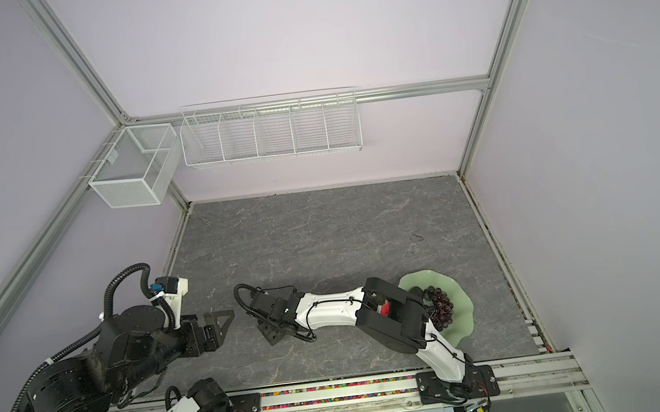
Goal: Place and organize the fake fruits in the fruit bowl
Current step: 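Reach the right gripper to the second avocado near the left gripper and grasp it, then carry the second avocado with the right gripper and lower it into the bowl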
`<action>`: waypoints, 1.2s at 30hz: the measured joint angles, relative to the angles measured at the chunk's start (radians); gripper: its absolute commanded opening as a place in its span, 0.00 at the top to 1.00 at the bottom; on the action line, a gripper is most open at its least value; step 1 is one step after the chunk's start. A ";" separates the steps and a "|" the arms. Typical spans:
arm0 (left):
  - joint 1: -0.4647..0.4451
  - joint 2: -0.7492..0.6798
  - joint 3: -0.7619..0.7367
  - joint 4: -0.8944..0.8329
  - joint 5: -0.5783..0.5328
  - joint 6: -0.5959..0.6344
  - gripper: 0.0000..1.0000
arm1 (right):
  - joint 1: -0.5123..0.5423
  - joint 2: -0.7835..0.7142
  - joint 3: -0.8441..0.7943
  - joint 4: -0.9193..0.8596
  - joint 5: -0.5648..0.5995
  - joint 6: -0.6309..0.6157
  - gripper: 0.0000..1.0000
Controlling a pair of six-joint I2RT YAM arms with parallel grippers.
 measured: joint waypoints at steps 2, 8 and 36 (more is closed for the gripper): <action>0.000 0.000 0.000 0.001 0.000 0.000 0.01 | 0.000 0.000 0.000 -0.006 0.008 0.000 0.50; 0.000 0.001 -0.007 0.018 0.000 0.006 0.01 | -0.004 -0.009 -0.017 0.008 0.027 0.002 0.55; -0.001 0.607 -0.124 0.807 0.519 0.468 0.01 | -0.423 -1.022 -0.676 -0.312 0.290 0.165 0.55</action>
